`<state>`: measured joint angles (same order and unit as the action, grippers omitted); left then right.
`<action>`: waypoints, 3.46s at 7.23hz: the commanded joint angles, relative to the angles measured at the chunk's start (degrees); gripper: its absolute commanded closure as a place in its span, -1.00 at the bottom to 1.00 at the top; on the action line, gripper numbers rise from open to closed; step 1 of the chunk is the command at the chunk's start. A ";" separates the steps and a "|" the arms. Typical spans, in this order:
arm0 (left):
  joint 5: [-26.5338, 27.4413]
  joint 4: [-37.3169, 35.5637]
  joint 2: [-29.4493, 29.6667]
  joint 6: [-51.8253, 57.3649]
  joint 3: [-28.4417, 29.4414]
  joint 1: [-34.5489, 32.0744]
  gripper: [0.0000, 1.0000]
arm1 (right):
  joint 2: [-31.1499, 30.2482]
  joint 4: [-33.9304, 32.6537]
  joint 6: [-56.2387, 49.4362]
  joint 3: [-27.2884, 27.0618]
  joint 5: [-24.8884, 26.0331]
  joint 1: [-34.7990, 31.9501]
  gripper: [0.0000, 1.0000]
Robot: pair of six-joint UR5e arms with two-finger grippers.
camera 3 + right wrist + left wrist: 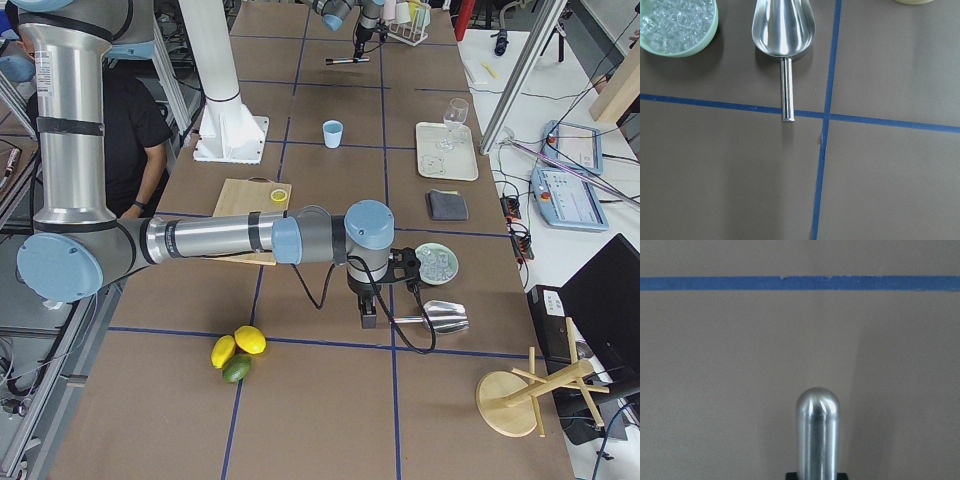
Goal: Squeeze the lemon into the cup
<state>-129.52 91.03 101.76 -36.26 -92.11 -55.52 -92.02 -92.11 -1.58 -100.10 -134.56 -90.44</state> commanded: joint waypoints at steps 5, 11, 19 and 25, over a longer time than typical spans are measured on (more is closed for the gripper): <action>0.32 5.01 2.74 0.49 -2.98 -7.11 -1.00 | 0.00 -0.09 -0.09 0.60 -0.09 0.00 -1.00; -0.20 8.37 -9.45 35.24 -2.73 -30.39 -1.00 | 0.09 -0.09 0.00 2.10 -1.05 0.00 -1.00; -4.68 4.95 -12.20 36.81 -1.67 -36.68 -1.00 | 0.00 -0.09 0.00 2.63 -3.08 0.00 -1.00; -4.69 4.95 -12.99 36.00 -1.58 -36.68 -1.00 | -0.53 -0.09 -0.09 2.63 -2.99 0.00 -1.00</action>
<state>-134.19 95.97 88.84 -0.25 -93.69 -92.27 -92.51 -92.20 -1.63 -97.46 -137.62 -90.44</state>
